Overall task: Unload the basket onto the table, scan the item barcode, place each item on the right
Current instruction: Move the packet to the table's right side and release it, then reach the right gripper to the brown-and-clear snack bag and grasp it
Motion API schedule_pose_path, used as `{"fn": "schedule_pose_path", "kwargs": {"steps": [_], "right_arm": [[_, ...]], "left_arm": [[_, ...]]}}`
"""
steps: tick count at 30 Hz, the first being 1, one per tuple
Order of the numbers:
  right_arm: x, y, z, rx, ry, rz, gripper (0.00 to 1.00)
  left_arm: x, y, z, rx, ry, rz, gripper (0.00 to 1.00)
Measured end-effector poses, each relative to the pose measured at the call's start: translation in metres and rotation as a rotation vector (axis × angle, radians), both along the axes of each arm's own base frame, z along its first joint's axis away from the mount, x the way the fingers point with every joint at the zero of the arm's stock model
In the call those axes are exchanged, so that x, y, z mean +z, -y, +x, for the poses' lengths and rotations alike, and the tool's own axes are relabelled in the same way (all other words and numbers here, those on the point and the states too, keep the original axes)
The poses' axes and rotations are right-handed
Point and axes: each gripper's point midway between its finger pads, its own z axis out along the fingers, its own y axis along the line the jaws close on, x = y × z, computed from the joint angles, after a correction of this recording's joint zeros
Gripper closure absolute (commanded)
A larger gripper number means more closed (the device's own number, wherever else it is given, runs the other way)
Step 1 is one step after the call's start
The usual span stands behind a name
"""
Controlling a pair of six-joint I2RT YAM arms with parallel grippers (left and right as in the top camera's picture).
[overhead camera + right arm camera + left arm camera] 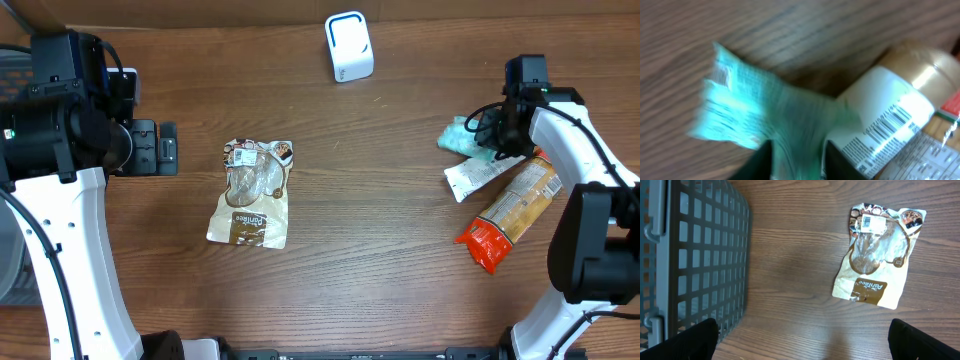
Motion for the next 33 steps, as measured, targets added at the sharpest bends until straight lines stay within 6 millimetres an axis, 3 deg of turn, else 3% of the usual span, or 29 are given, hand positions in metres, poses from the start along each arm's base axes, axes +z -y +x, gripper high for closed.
{"fn": "schedule_pose_path", "kwargs": {"steps": [5, 8, 10, 11, 13, 14, 17, 21, 25, 26, 28, 33], "right_arm": [[-0.001, 0.017, -0.008, -0.024, -0.038, -0.097, 0.54], [0.010, 0.025, -0.020, -0.032, -0.099, -0.147, 0.49], [0.030, 0.028, -0.012, -0.036, -0.084, -0.159, 0.42], [0.054, 0.027, 0.000, -0.039, -0.040, -0.152, 0.42], [0.079, 0.019, 0.011, -0.029, 0.004, -0.105, 0.41], [0.102, 0.007, 0.022, -0.013, 0.065, -0.044, 0.41], [0.132, -0.039, 0.037, 0.075, 0.167, 0.173, 0.40], [0.140, -0.109, 0.031, 0.221, 0.163, 0.401, 0.32], [0.120, -0.178, 0.014, 0.362, 0.099, 0.512, 0.32], [0.114, -0.188, 0.011, 0.383, 0.087, 0.522, 0.33], [0.093, -0.222, -0.001, 0.441, 0.044, 0.551, 0.32], [0.049, -0.285, -0.024, 0.522, -0.024, 0.592, 0.32]], "left_arm": [[0.000, 0.000, 0.000, 0.000, 0.000, 0.000, 0.01], [0.000, 0.000, 0.000, 0.000, 0.000, 0.000, 0.00], [0.000, 0.000, 0.000, 0.000, 0.000, 0.000, 0.00], [0.000, 0.000, 0.000, 0.000, 0.000, 0.000, 0.00], [0.000, 0.000, 0.000, 0.000, 0.000, 0.000, 0.01], [0.000, 0.000, 0.000, 0.000, 0.000, 0.000, 0.00], [0.000, 0.000, 0.000, 0.000, 0.000, 0.000, 0.00], [0.000, 0.000, 0.000, 0.000, 0.000, 0.000, 0.00], [0.000, 0.000, 0.000, 0.000, 0.000, 0.000, 0.01], [0.000, 0.000, 0.000, 0.000, 0.000, 0.000, 0.00], [0.000, 0.000, 0.000, 0.000, 0.000, 0.000, 0.00], [0.000, 0.000, 0.000, 0.000, 0.000, 0.000, 0.00]]}}
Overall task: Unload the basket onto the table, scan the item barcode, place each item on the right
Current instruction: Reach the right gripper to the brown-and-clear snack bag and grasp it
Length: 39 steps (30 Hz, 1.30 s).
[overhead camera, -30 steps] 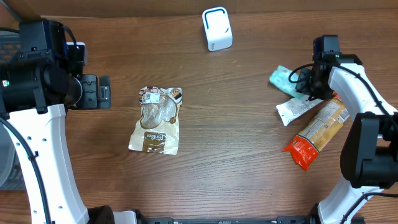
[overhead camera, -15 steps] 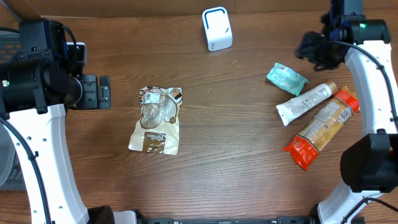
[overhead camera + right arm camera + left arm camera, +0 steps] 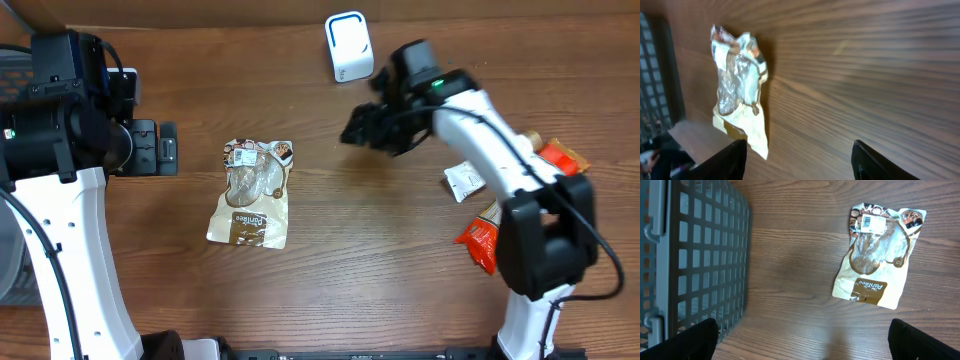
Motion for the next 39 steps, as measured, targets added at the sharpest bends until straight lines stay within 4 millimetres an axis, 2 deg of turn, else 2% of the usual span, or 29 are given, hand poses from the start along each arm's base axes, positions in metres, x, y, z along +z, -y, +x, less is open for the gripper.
{"fn": "schedule_pose_path", "kwargs": {"steps": [2, 8, 13, 18, 24, 28, 31, 33, 35, 36, 39], "right_arm": [[-0.013, -0.025, -0.010, 0.039, -0.005, 0.008, 0.32], [-0.032, -0.084, -0.026, 0.113, 0.021, 0.047, 0.34], [-0.053, -0.112, -0.032, 0.142, 0.031, 0.067, 0.35], [-0.080, -0.129, -0.037, 0.155, 0.020, 0.071, 0.39], [-0.083, -0.152, -0.039, 0.180, 0.055, 0.128, 0.41], [-0.085, -0.168, -0.044, 0.204, 0.081, 0.149, 0.52], [-0.090, -0.178, -0.052, 0.215, 0.079, 0.148, 0.69], [-0.093, -0.180, -0.055, 0.221, 0.078, 0.141, 0.82], [-0.096, -0.179, -0.056, 0.208, 0.068, 0.125, 0.89], [-0.098, -0.179, -0.058, 0.213, 0.066, 0.122, 0.96], [-0.102, -0.177, -0.059, 0.205, 0.051, 0.110, 0.96]], "left_arm": [[0.000, 0.000, 0.000, 0.000, 0.000, 0.000, 0.00], [0.000, 0.000, 0.000, 0.000, 0.000, 0.000, 0.00], [0.000, 0.000, 0.000, 0.000, 0.000, 0.000, 0.00], [0.000, 0.000, 0.000, 0.000, 0.000, 0.000, 0.01], [0.000, 0.000, 0.000, 0.000, 0.000, 0.000, 0.00], [0.000, 0.000, 0.000, 0.000, 0.000, 0.000, 0.00], [0.000, 0.000, 0.000, 0.000, 0.000, 0.000, 0.01], [0.000, 0.000, 0.000, 0.000, 0.000, 0.000, 0.01], [0.000, 0.000, 0.000, 0.000, 0.000, 0.000, 0.00], [0.000, 0.000, 0.000, 0.000, 0.000, 0.000, 0.00], [0.000, 0.000, 0.000, 0.000, 0.000, 0.000, 0.00]]}}
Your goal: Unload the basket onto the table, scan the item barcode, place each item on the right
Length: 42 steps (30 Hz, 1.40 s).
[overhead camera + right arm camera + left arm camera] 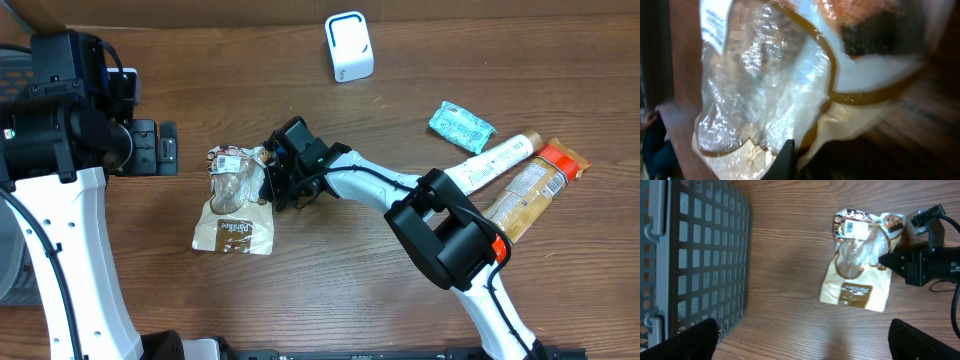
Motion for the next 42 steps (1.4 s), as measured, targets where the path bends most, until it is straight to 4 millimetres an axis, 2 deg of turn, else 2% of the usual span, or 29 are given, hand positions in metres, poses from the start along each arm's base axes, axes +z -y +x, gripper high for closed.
{"fn": "schedule_pose_path", "kwargs": {"steps": [6, 8, 12, 20, 24, 29, 37, 42], "right_arm": [[-0.002, 0.017, -0.002, 0.024, -0.052, -0.016, 0.96], [0.001, 0.032, -0.001, 0.030, -0.060, -0.048, 0.96], [0.010, 0.075, -0.004, 0.028, -0.022, -0.226, 0.96], [0.063, 0.144, -0.004, 0.008, 0.132, -0.531, 0.96], [0.066, 0.167, -0.005, 0.021, 0.160, -0.646, 0.96], [0.066, 0.168, -0.002, 0.023, 0.178, -0.654, 0.96], [0.072, 0.135, 0.007, 0.020, 0.199, -0.489, 0.95], [0.063, 0.130, 0.002, 0.004, 0.162, -0.450, 0.96]], "left_arm": [[0.000, 0.000, 0.000, 0.000, 0.000, 0.000, 0.00], [0.000, 0.000, 0.000, 0.000, 0.000, 0.000, 0.01], [0.000, 0.000, 0.000, 0.000, 0.000, 0.000, 0.00], [0.000, 0.000, 0.000, 0.000, 0.000, 0.000, 0.00], [0.000, 0.000, 0.000, 0.000, 0.000, 0.000, 0.01], [0.000, 0.000, 0.000, 0.000, 0.000, 0.000, 0.00], [0.000, 0.000, 0.000, 0.000, 0.000, 0.000, 0.00], [0.000, 0.000, 0.000, 0.000, 0.000, 0.000, 0.00]]}}
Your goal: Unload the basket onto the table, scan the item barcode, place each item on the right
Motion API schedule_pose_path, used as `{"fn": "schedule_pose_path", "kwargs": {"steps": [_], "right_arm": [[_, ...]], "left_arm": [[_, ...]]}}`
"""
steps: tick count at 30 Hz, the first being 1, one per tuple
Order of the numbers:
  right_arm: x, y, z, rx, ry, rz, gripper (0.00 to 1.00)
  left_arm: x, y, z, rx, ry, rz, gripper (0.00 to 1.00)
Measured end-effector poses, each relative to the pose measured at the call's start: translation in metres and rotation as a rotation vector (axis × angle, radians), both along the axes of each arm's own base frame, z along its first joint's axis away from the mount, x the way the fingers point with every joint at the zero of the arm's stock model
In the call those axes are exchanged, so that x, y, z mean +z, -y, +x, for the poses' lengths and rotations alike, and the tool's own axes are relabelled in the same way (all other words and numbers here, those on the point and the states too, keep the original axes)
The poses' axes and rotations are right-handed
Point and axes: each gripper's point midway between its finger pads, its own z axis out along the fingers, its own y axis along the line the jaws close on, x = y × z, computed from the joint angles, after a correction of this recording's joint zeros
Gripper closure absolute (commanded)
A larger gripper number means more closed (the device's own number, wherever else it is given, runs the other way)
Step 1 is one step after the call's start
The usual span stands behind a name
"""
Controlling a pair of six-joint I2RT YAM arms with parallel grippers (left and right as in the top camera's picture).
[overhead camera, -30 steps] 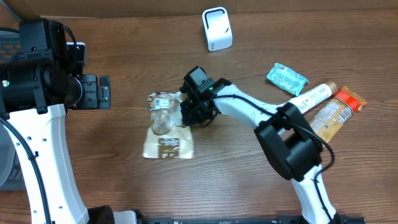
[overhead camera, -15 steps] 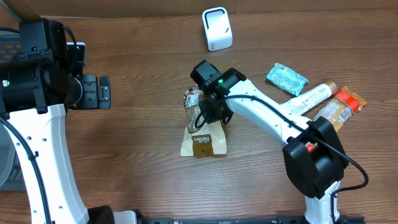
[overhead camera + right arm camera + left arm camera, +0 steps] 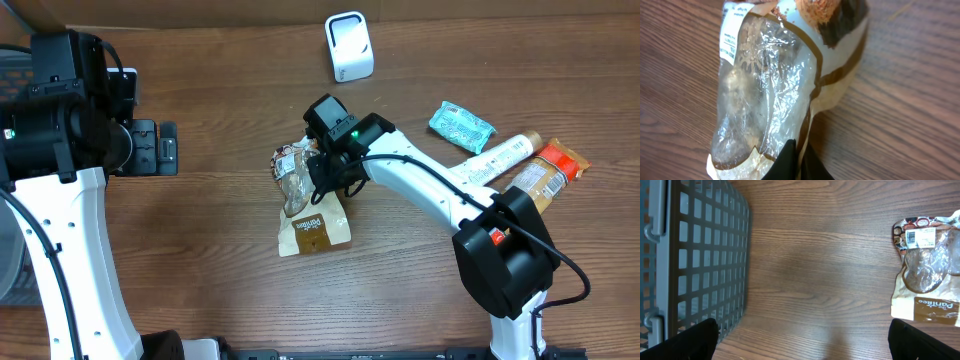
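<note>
The item is a tan and clear snack bag (image 3: 305,200) with a white barcode label (image 3: 920,237) near its top. My right gripper (image 3: 328,180) is shut on the bag's right edge (image 3: 805,135), near the middle of the table. The bag's lower part rests on the wood. A white barcode scanner (image 3: 348,46) stands at the back of the table, beyond the bag. My left gripper (image 3: 802,340) hangs wide open above bare wood at the far left, well away from the bag, with nothing between its fingers.
A grey mesh basket (image 3: 695,255) sits at the far left under the left arm. At the right lie a teal packet (image 3: 462,127), a white tube (image 3: 495,157) and an orange snack pack (image 3: 540,175). A cardboard wall runs along the back edge.
My right gripper, shut on the bag's edge, has moved to the right with it, from left of centre to the middle of the table. The left arm has not moved.
My right gripper was first at the right, over the teal packet and the tube. Then it hung open in mid-table near the scanner. Then it gripped the snack bag's right edge at the left. Now the bag is at the table's middle, still gripped.
</note>
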Motion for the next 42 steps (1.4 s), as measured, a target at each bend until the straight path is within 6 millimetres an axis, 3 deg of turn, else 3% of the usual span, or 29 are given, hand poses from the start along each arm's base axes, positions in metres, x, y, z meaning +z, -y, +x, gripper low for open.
{"fn": "schedule_pose_path", "kwargs": {"steps": [5, 9, 12, 15, 21, 28, 35, 42], "right_arm": [[-0.019, 0.004, 0.001, -0.025, -0.050, 0.043, 0.96], [-0.040, 0.021, 0.007, -0.073, -0.101, 0.095, 0.96], [-0.050, 0.038, 0.016, -0.111, -0.142, 0.165, 0.83], [-0.054, 0.057, 0.024, -0.142, -0.178, 0.242, 0.63], [-0.051, 0.069, 0.030, -0.133, -0.192, 0.337, 0.46], [-0.049, 0.059, 0.032, -0.075, -0.194, 0.432, 0.41], [-0.049, 0.025, 0.030, 0.017, -0.258, 0.663, 0.43], [-0.056, -0.019, 0.001, 0.062, -0.352, 0.700, 0.66]], "left_arm": [[0.000, 0.000, 0.000, 0.000, 0.000, 0.000, 0.01], [0.000, 0.000, 0.000, 0.000, 0.000, 0.000, 0.00], [0.000, 0.000, 0.000, 0.000, 0.000, 0.000, 0.00], [0.000, 0.000, 0.000, 0.000, 0.000, 0.000, 0.00], [0.000, 0.000, 0.000, 0.000, 0.000, 0.000, 0.00], [0.000, 0.000, 0.000, 0.000, 0.000, 0.000, 0.00], [0.000, 0.000, 0.000, 0.000, 0.000, 0.000, 0.00], [0.000, 0.000, 0.000, 0.000, 0.000, 0.000, 0.01]]}}
